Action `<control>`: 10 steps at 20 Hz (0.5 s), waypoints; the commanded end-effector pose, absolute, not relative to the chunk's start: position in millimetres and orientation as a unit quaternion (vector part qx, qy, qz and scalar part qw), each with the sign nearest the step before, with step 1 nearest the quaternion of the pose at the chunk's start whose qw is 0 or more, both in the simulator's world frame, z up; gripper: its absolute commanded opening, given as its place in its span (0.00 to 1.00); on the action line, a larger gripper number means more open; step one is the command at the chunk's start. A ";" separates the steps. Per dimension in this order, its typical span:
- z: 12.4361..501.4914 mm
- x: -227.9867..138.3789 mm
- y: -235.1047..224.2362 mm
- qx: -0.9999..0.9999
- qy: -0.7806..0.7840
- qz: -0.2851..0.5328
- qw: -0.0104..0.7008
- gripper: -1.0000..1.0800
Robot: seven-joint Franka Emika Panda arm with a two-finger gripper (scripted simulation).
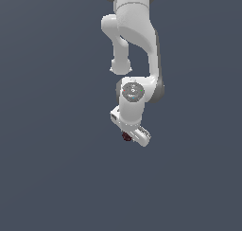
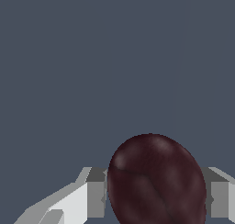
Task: Pick up the object and move it to a goal position.
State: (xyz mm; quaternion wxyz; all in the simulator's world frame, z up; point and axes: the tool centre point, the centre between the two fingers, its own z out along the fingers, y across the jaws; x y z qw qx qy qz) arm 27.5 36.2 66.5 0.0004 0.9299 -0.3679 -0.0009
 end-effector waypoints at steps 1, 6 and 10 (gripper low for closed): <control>84.8 34.4 31.4 0.930 -0.368 0.000 0.000 0.00; 127.9 50.8 19.8 0.930 -0.368 0.000 0.000 0.00; 165.5 65.6 9.8 0.930 -0.368 0.000 0.000 0.00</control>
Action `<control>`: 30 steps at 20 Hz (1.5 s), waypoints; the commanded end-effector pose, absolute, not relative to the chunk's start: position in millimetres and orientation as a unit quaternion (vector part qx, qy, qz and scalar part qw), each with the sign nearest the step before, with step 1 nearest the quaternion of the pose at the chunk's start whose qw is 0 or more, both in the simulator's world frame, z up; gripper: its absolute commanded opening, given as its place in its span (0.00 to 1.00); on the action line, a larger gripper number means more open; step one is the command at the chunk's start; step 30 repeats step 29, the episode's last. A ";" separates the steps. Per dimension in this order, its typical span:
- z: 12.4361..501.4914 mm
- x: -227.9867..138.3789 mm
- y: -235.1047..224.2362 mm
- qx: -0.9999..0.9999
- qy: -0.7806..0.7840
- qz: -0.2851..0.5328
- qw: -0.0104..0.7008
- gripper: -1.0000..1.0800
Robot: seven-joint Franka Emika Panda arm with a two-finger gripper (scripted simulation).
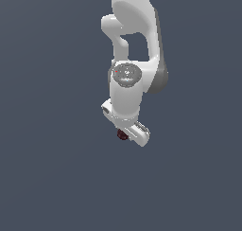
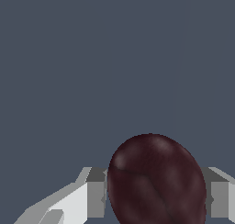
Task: Pick up the object and move it to a goal position.
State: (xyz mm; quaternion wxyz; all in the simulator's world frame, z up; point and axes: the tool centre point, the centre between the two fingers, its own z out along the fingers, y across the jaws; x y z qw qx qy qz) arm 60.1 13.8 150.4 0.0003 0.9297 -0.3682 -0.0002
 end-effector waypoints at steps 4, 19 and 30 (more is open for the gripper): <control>203.0 80.9 -0.1 0.930 -0.368 0.000 0.000 0.00; 283.7 117.0 -21.2 0.930 -0.368 0.000 0.000 0.00; 293.0 122.6 -23.4 0.930 -0.368 0.000 0.000 0.00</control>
